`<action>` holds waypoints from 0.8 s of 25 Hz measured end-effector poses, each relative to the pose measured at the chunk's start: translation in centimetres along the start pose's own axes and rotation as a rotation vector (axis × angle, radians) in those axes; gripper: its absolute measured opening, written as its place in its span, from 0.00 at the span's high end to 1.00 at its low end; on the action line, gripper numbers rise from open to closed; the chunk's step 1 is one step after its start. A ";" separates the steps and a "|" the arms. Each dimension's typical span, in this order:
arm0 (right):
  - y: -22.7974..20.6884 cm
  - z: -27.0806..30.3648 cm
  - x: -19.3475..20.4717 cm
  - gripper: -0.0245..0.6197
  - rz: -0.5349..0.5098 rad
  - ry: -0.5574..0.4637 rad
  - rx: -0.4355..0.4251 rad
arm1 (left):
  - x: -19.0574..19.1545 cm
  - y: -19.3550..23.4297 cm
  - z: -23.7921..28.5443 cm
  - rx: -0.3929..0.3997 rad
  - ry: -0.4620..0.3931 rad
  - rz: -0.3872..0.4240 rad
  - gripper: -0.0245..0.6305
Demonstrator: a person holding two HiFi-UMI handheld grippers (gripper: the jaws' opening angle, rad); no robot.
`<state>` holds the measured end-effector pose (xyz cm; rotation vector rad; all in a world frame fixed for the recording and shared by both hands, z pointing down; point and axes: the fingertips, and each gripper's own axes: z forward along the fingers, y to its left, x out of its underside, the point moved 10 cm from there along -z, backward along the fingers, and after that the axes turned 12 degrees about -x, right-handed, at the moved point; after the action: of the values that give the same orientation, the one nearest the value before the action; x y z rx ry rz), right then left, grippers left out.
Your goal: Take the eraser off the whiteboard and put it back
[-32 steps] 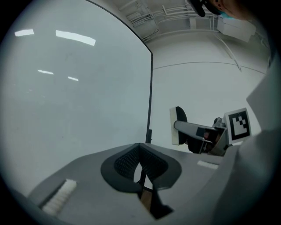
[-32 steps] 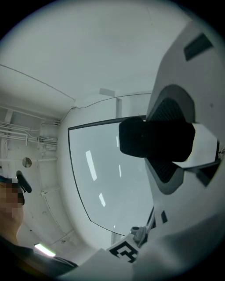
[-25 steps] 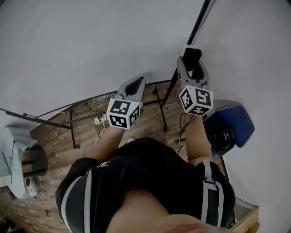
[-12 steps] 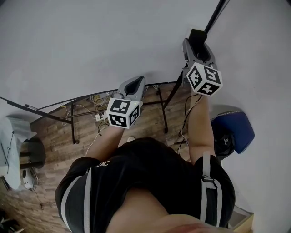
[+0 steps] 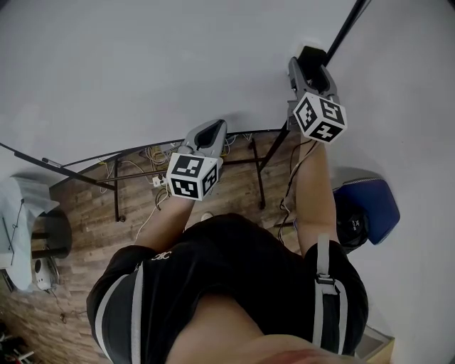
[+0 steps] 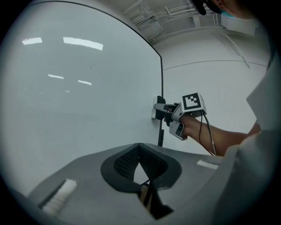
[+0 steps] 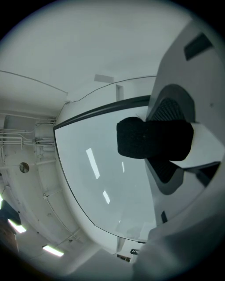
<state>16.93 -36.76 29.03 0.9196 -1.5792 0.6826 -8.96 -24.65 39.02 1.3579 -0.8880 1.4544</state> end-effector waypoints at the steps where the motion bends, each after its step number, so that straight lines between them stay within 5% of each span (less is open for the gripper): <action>1: 0.0 0.0 0.0 0.59 -0.002 -0.001 -0.001 | 0.0 0.0 0.1 0.002 0.000 0.001 0.95; 12: 1.7 -5.6 -0.7 0.55 0.012 -0.105 0.041 | 0.2 -0.6 1.1 0.038 0.009 0.003 0.95; 15: 3.1 -8.4 0.2 0.91 -0.027 -0.102 0.104 | -0.1 -0.7 1.4 0.035 -0.014 -0.003 0.95; 20: 5.2 -11.5 3.7 0.95 -0.054 -0.017 0.121 | -0.2 -1.8 2.4 0.081 -0.027 -0.002 0.95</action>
<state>18.33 -25.25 35.24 1.0556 -1.5356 0.7400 -6.46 -26.40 38.95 1.4412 -0.8529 1.4877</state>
